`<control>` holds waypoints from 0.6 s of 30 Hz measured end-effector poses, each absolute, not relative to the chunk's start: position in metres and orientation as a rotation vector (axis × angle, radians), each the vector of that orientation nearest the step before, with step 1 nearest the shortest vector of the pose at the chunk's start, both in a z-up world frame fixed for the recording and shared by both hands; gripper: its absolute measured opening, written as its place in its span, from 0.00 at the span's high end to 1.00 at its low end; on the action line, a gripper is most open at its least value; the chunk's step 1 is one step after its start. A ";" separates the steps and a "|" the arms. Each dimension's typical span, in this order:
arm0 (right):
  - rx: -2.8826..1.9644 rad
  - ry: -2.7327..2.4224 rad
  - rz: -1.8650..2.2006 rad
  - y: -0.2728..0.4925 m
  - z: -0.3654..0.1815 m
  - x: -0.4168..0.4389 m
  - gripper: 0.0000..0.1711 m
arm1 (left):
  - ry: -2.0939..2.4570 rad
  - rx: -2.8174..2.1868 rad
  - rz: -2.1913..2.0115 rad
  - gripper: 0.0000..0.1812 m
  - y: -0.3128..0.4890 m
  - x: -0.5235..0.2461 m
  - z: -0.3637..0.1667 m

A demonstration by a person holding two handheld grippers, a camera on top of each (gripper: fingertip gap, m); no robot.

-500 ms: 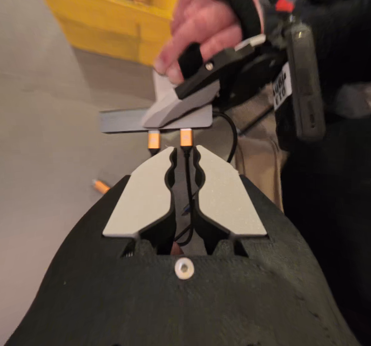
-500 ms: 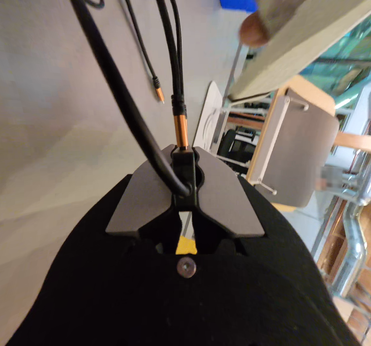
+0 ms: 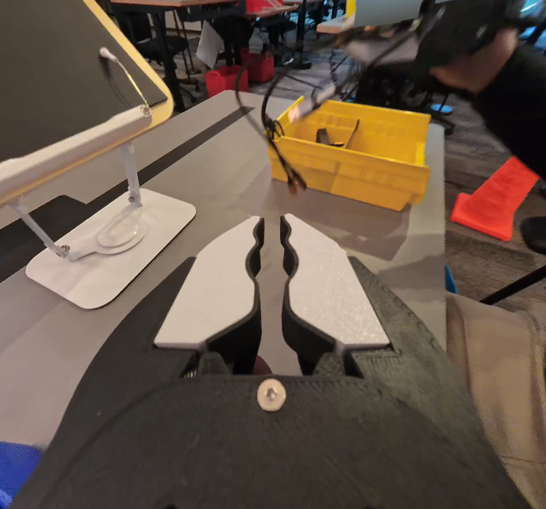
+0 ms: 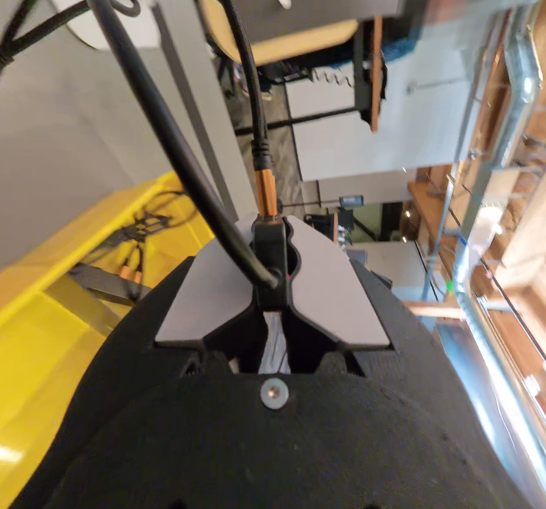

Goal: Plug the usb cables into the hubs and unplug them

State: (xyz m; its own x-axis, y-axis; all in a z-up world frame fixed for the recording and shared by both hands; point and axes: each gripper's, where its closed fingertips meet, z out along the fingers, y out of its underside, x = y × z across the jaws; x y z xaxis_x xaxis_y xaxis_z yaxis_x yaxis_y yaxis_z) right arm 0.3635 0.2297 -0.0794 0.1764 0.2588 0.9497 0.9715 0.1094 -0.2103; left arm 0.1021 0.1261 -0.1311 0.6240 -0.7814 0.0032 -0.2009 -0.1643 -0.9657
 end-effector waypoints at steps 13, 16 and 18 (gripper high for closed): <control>-1.810 -1.321 -1.119 0.270 -0.103 0.497 0.93 | 0.843 -1.825 -0.644 0.95 0.133 0.113 -0.180; -1.911 -1.388 -1.105 0.276 -0.139 0.495 0.93 | 0.862 -1.854 -0.597 0.95 0.133 0.114 -0.186; -1.985 -1.422 -1.127 0.277 -0.158 0.496 0.93 | 0.888 -1.850 -0.608 0.95 0.129 0.119 -0.186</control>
State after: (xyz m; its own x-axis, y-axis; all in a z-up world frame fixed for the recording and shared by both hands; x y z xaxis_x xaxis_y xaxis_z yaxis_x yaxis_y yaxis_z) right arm 0.4958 0.2766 -0.1575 0.1355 0.5584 0.8184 0.9244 -0.3686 0.0984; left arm 0.1192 0.1287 -0.1865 0.6109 -0.7912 0.0283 -0.3128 -0.2741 -0.9094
